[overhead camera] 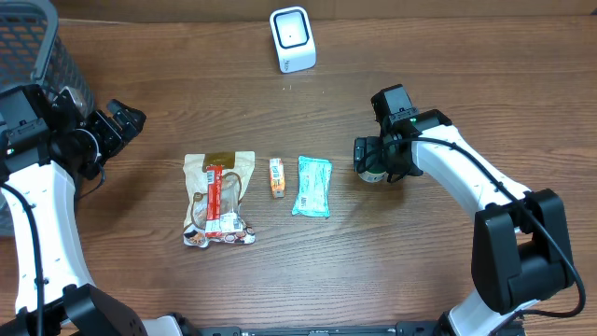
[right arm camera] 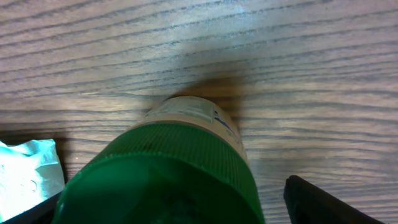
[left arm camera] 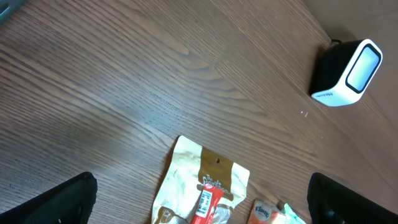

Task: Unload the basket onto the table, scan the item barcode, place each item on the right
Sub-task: 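Close the right gripper on the jar lid and lift it, then carry the held jar up to the white barcode scanner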

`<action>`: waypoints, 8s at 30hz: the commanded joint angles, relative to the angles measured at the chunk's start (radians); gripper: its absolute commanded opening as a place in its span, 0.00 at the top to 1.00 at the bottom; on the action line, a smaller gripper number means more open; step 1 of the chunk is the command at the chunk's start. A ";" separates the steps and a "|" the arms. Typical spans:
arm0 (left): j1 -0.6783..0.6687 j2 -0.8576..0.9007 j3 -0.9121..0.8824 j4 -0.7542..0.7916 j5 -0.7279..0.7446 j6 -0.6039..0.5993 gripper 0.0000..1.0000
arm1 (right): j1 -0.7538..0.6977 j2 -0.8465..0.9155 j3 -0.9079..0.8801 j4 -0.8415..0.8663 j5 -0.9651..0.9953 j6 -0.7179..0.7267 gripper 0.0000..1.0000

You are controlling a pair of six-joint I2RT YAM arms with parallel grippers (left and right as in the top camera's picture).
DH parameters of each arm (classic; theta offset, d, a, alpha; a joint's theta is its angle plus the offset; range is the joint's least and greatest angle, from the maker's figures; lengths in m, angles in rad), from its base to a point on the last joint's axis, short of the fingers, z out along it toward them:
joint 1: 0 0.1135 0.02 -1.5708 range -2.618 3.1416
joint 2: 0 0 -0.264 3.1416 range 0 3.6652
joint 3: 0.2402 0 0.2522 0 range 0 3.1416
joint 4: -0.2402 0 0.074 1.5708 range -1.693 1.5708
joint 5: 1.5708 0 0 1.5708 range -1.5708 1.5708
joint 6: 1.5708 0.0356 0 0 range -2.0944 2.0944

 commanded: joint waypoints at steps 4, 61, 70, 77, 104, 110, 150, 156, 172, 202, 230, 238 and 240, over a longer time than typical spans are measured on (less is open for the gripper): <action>0.001 -0.018 0.006 0.001 -0.006 -0.006 0.00 | 0.004 -0.001 0.019 -0.032 -0.021 0.005 0.16; 0.001 -0.018 0.006 0.002 -0.006 -0.005 0.01 | 0.005 -0.001 -0.034 -0.013 0.017 -0.005 0.32; 0.001 -0.018 0.006 0.002 -0.006 -0.006 0.00 | 0.005 -0.001 -0.034 -0.103 -0.006 0.005 0.32; 0.001 -0.018 0.006 0.002 -0.006 -0.006 0.01 | 0.005 -0.001 -0.034 -0.109 -0.002 0.005 0.27; 0.001 -0.018 0.006 0.002 -0.006 -0.006 0.00 | -0.005 -0.001 0.111 -0.244 -0.002 -0.006 0.11; 0.001 -0.018 0.006 0.002 -0.006 -0.006 0.00 | -0.005 0.003 0.083 -0.221 0.012 -0.006 0.11; 0.001 -0.018 0.006 0.002 -0.006 -0.005 0.00 | -0.005 0.051 -0.036 -0.064 0.025 -0.006 0.22; 0.001 -0.018 0.006 0.002 -0.006 -0.005 0.00 | -0.005 0.051 -0.036 -0.064 0.025 -0.006 0.22; 0.001 -0.018 0.006 0.002 -0.006 -0.006 0.00 | -0.005 0.051 -0.066 -0.031 0.024 -0.006 0.22; 0.001 -0.018 0.006 0.002 -0.006 -0.006 0.00 | -0.005 0.051 -0.027 -0.031 0.025 -0.008 0.23; 0.001 -0.018 0.006 0.002 -0.006 -0.006 0.00 | -0.005 0.051 0.384 -0.410 0.024 -0.007 0.65; 0.001 -0.018 0.006 0.002 -0.006 -0.005 0.00 | -0.005 0.051 0.789 -0.712 -0.124 -0.060 0.90; 0.001 -0.018 0.006 0.002 -0.006 -0.006 0.00 | -0.005 0.051 0.880 -0.774 -0.126 -0.060 0.92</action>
